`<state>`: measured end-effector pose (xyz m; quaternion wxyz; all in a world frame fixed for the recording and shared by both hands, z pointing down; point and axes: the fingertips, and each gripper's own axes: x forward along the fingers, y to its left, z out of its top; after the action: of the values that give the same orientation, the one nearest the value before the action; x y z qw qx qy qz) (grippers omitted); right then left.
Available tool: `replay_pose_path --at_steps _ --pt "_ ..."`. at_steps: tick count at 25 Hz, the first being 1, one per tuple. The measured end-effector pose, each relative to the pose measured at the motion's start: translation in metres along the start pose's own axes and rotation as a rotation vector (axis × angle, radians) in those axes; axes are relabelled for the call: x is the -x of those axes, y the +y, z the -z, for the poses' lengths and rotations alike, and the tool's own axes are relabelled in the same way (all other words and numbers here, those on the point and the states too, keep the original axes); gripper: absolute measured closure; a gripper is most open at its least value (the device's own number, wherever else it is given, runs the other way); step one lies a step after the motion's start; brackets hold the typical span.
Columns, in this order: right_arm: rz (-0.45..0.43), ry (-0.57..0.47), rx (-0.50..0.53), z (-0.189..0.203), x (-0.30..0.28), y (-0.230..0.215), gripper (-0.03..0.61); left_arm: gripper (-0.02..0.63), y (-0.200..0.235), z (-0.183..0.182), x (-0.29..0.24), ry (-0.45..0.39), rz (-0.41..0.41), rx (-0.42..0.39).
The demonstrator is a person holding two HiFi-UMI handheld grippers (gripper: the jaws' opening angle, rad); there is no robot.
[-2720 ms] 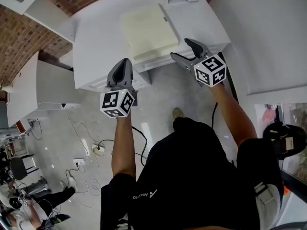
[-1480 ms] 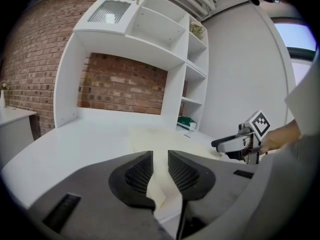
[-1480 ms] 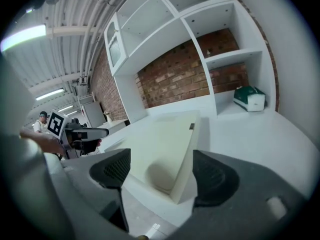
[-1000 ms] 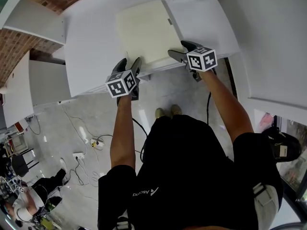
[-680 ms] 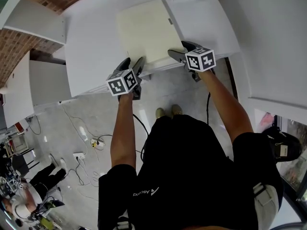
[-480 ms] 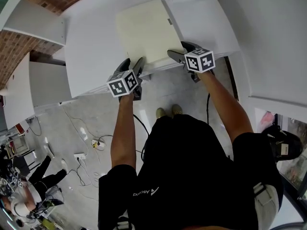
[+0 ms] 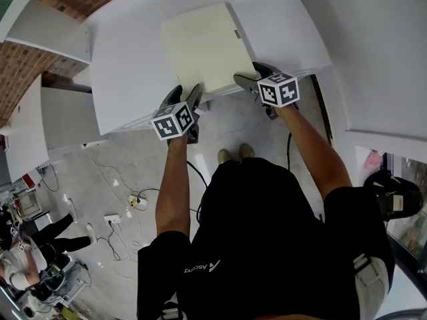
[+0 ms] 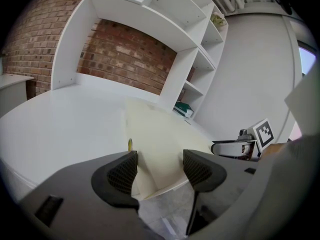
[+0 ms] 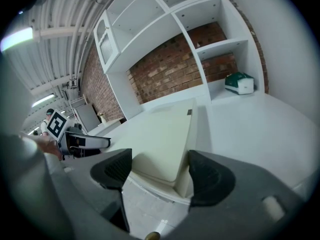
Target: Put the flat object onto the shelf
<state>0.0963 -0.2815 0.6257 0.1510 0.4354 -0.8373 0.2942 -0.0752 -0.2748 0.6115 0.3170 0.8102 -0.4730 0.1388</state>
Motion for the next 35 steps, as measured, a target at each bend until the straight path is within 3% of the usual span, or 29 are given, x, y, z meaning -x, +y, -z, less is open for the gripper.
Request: replay_pose_path --at_steps 23,28,35 --pt "0.034 -0.03 -0.051 0.032 0.036 0.022 0.218 0.331 -0.015 0.028 0.031 -0.008 0.045 -0.047" --pt "0.031 -0.11 -0.254 0.033 0.046 0.007 0.207 0.33 -0.013 0.016 0.038 -0.046 0.002 -0.162" --pt "-0.024 -0.203 -0.579 0.05 0.052 -0.006 0.199 0.331 -0.021 -0.011 0.058 -0.212 0.008 -0.219"
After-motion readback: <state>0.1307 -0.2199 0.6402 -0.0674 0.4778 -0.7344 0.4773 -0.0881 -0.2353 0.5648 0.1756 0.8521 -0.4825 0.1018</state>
